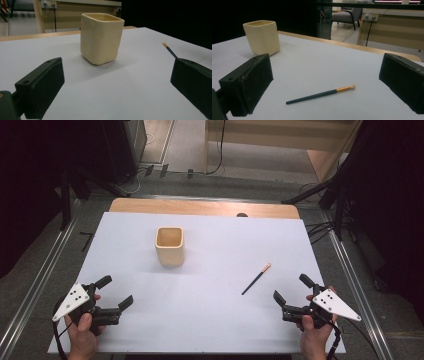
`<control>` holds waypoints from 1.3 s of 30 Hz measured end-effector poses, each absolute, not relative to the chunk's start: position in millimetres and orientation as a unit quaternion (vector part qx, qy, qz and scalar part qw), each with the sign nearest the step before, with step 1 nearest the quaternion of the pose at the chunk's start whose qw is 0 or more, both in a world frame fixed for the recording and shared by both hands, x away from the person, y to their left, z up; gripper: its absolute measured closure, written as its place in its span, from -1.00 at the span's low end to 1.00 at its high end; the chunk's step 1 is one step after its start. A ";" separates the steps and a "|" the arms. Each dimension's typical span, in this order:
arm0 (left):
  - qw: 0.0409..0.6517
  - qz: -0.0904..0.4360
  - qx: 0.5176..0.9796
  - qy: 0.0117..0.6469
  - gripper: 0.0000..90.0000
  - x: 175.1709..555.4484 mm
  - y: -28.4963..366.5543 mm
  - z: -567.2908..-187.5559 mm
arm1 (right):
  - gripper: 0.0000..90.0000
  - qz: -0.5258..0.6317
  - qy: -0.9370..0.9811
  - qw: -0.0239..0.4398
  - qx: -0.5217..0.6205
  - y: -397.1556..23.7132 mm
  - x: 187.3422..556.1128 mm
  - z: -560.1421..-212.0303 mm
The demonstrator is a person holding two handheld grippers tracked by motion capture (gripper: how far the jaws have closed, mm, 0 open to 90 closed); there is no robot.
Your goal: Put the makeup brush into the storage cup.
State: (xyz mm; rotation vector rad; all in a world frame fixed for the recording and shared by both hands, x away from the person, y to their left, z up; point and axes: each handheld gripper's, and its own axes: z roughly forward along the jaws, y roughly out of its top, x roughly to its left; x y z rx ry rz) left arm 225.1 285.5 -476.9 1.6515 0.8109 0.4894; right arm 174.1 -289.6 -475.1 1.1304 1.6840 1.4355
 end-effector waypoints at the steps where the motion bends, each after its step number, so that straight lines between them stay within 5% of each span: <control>1: 0.581 0.209 0.706 0.347 -1.00 225.1 285.4 -476.9 | -1.00 0.547 0.641 0.323 0.431 -289.6 174.1 -475.1; 39: 0.583 0.200 0.711 0.339 -1.00 224.9 277.0 -475.7 | -1.00 0.542 0.635 0.320 0.447 -264.3 204.3 -456.6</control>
